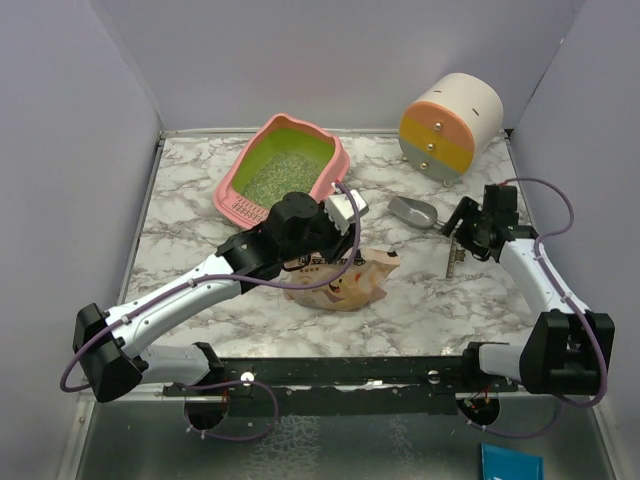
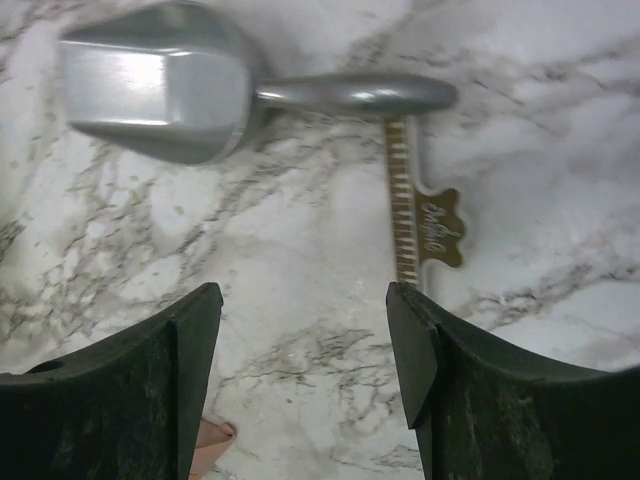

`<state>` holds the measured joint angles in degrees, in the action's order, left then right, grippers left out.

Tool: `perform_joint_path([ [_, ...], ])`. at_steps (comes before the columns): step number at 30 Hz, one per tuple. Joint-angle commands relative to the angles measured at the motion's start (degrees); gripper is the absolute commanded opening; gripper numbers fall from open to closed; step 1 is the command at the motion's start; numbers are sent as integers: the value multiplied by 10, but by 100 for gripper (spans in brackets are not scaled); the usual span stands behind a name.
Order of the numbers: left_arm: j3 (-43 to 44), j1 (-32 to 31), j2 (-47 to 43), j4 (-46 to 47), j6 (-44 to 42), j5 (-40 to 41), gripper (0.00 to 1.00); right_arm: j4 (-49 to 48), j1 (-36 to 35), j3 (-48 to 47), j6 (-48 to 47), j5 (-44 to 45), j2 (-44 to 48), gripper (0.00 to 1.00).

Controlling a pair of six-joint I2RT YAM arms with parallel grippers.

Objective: Fill the litter box with clean litter

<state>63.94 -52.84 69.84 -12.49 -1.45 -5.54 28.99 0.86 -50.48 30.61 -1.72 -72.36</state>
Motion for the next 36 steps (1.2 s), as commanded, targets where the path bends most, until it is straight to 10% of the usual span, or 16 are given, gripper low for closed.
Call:
perform_joint_path([
  [1, 17, 0, 16, -28, 28, 24, 34, -32, 66, 66, 66, -6, -6, 66],
  [21, -13, 0, -18, -20, 35, 18, 32, -138, 99, 107, 53, -5, -94, 53],
  [27, -17, 0, -20, -19, 41, 17, 31, -165, 99, 125, 49, -48, -97, 4],
  [36, -5, 0, 3, 4, 75, 18, 38, -150, 99, 180, 34, -171, 45, 1],
])
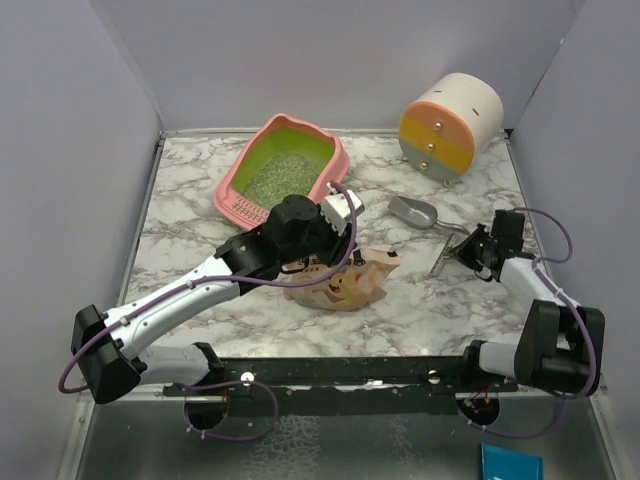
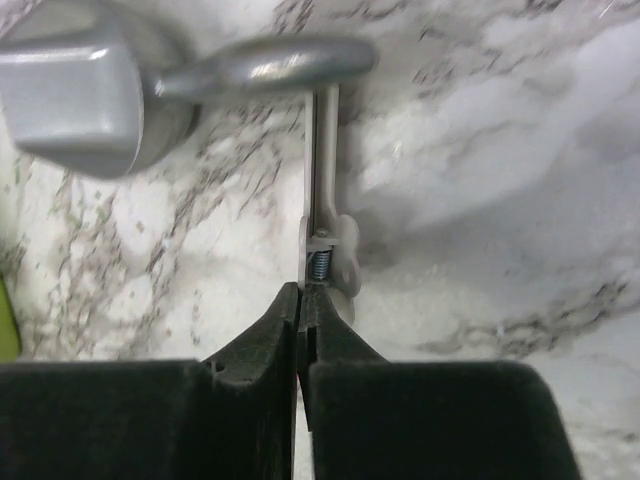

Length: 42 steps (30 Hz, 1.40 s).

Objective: Fill the litter box with clean litter

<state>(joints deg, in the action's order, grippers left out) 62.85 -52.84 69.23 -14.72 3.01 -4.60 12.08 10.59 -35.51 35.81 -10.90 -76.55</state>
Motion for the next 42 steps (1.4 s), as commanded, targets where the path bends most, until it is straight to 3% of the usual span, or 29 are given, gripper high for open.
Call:
perform_joint_path([
  [1, 10, 0, 14, 28, 39, 8, 39, 30, 2, 32, -24, -96, 119, 1],
  [6, 50, 2, 51, 16, 84, -1, 44, 100, 2, -7, -87, -182, 238, 1],
  [11, 136, 18, 106, -37, 77, -42, 47, 158, -22, -81, -169, -281, 270, 1],
  [16, 253, 128, 165, -122, 63, -233, 49, 105, -104, -107, -226, -436, 234, 1],
  [21, 221, 272, 147, -120, 86, -444, 52, 169, -196, -201, -318, -480, 150, 1],
  [24, 156, 295, 106, -64, 113, -529, 55, 157, -208, -224, -323, -541, 140, 1],
  [28, 46, 295, 65, 111, 210, -617, 55, 143, -222, -244, -316, -597, 123, 1],
  [31, -8, 292, 41, 219, 281, -625, 56, 143, -235, -252, -316, -596, 116, 1],
  [42, -19, 267, 55, 298, 338, -602, 55, 117, -282, -256, -293, -582, 101, 1],
])
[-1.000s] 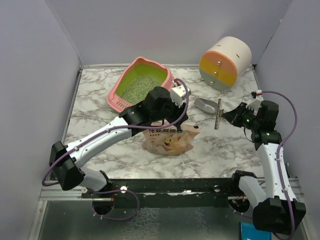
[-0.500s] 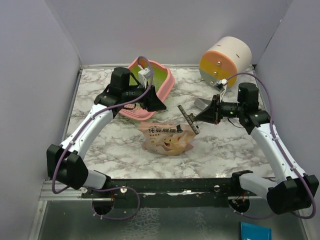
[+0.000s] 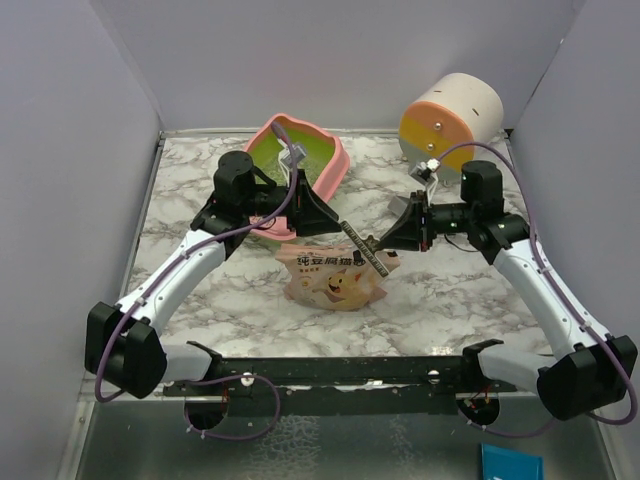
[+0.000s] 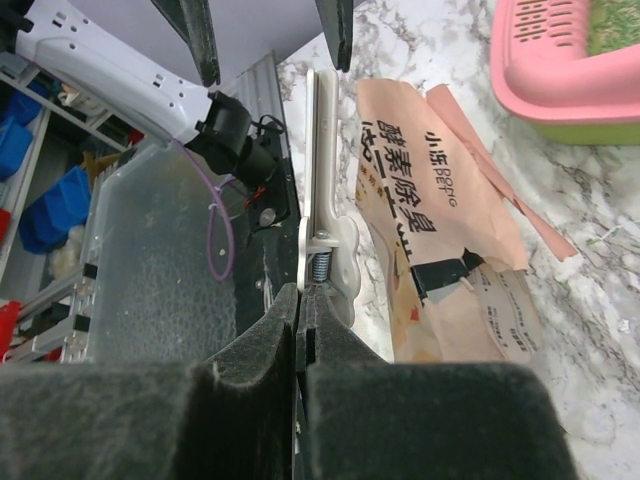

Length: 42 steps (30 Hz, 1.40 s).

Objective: Fill the litter box with clean litter

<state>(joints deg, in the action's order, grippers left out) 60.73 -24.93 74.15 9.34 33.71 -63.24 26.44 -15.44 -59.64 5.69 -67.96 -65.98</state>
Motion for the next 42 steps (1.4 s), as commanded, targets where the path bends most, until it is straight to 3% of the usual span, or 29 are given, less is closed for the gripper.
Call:
perform_joint_path([
  [1, 4, -17, 9, 57, 30, -15, 54, -31, -27, -15, 11, -7, -5, 1],
  [16, 5, -29, 8, -20, -23, -11, 48, -54, -45, -13, 32, 29, -5, 1],
  [18, 6, -29, 11, -23, -24, -12, 42, -57, -45, -13, 35, 31, -5, 1],
  [22, 13, -30, 21, -36, -28, -16, 15, -60, -45, -12, 37, 37, -5, 1],
  [26, 17, -30, 25, -36, -29, -21, 1, -56, -45, -11, 37, 36, -4, 1],
  [29, 17, -30, 23, -38, -33, -24, 0, -55, -45, -9, 37, 38, 0, 1],
  [30, 17, -30, 21, -41, -38, -27, 0, -53, -45, -8, 40, 47, 3, 3],
  [32, 14, -30, 18, -46, -48, -33, 0, -41, -45, -11, 39, 66, 7, 21],
  [35, 11, -30, 13, -48, -54, -46, 0, -8, -45, -24, 15, 74, 11, 39],
  [40, 7, -30, 8, -23, -38, -60, 0, 23, -45, -37, -4, 78, 3, 56],
  [42, 5, -30, 5, -10, -28, -67, 0, 29, -45, -39, -12, 69, -3, 59],
])
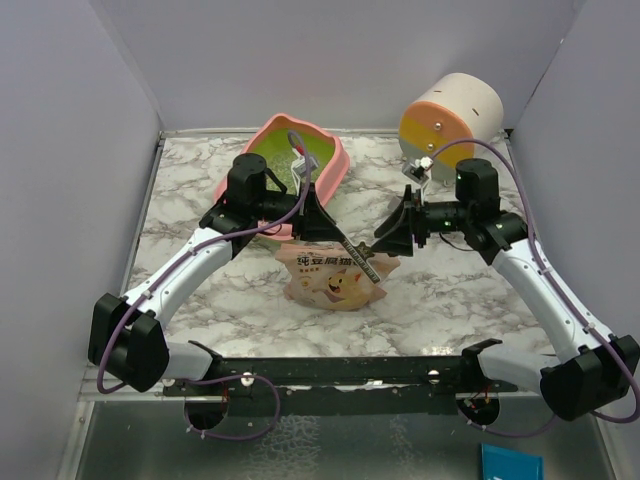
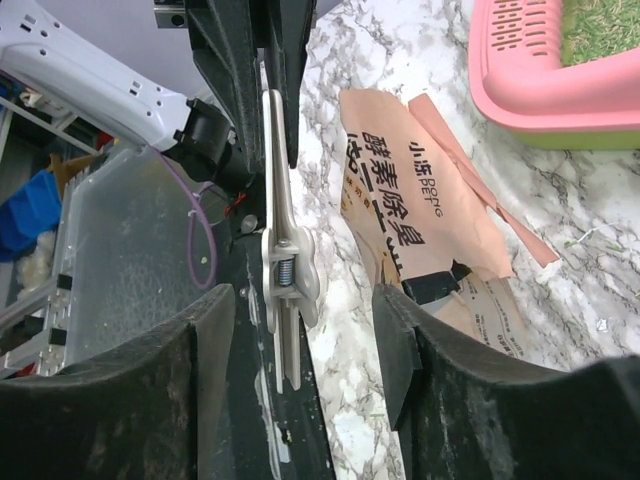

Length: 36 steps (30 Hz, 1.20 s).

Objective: Fill the litter box with clean litter

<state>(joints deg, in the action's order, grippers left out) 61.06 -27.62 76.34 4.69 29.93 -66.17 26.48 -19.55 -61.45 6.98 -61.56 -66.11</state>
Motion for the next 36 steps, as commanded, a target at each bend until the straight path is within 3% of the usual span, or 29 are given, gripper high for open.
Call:
perform_joint_path([
  [1, 2, -3, -18, 42, 13, -38, 0, 25, -4, -19, -24, -1, -3, 59],
  [12, -2, -3, -14, 72, 38, -34, 0, -42, -6, 3, 10, -71, -13, 59],
  [16, -2, -3, -11, 78, 43, -31, 0, -43, -11, 2, 14, -69, -24, 55],
  [19, -2, -3, -10, 80, 44, -30, 0, -43, -15, 2, 14, -70, -28, 41],
  [21, -2, -3, -9, 78, 44, -28, 0, -42, -17, 0, 13, -65, -30, 5],
  [22, 0, -3, -8, 73, 41, -25, 1, -33, -18, -3, 9, -50, -31, 1],
  [24, 12, -3, -8, 21, -4, -6, 14, -19, -18, -8, 3, -9, -27, 1],
  [26, 34, -3, -12, -88, -81, 46, 29, 0, -18, -17, -9, 32, -23, 1],
  [29, 62, -3, -34, -203, -186, 187, 39, 37, -19, -34, -55, 105, -10, 1],
  [33, 56, -3, -88, -251, -262, 353, 43, 50, -22, -34, -151, 206, 45, 1],
  [36, 38, -3, -125, -270, -305, 416, 55, 76, -24, -47, -240, 202, 75, 1],
])
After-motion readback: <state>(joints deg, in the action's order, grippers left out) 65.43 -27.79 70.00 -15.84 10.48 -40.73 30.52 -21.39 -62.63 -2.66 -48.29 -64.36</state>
